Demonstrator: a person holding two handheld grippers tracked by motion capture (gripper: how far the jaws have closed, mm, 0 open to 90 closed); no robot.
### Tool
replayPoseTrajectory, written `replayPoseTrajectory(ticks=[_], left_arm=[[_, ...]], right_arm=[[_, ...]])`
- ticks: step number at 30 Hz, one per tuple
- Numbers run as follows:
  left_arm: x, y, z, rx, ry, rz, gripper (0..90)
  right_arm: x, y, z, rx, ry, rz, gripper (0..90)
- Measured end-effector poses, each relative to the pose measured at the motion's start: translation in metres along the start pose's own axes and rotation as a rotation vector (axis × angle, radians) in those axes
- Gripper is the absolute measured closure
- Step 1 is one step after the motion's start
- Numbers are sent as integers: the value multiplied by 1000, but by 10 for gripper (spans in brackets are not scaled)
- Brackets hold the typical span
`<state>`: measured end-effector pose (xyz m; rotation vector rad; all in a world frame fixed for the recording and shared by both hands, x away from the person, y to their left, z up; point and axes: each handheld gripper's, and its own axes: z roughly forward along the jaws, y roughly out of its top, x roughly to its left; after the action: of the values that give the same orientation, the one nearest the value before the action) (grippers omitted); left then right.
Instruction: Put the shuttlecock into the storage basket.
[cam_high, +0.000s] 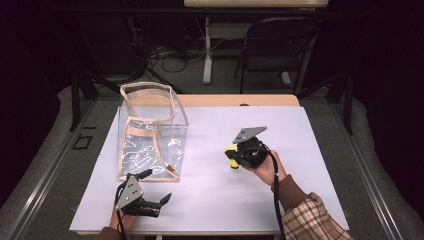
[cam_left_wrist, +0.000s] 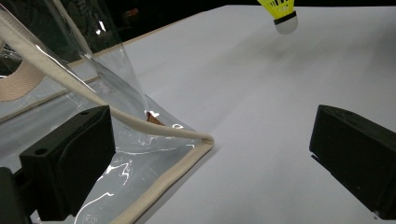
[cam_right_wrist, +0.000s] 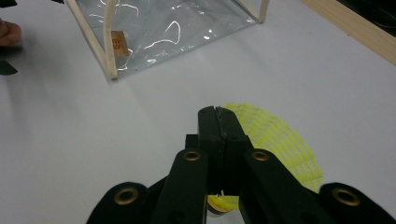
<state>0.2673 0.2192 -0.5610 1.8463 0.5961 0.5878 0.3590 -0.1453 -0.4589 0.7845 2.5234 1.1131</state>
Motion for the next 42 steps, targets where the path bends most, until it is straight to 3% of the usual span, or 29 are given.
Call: replayPoseTrajectory(ticks=[42], left_arm=[[0, 0, 0, 1, -4, -2, 1]], right_arm=[[-10, 29, -12, -46, -23, -37, 900]])
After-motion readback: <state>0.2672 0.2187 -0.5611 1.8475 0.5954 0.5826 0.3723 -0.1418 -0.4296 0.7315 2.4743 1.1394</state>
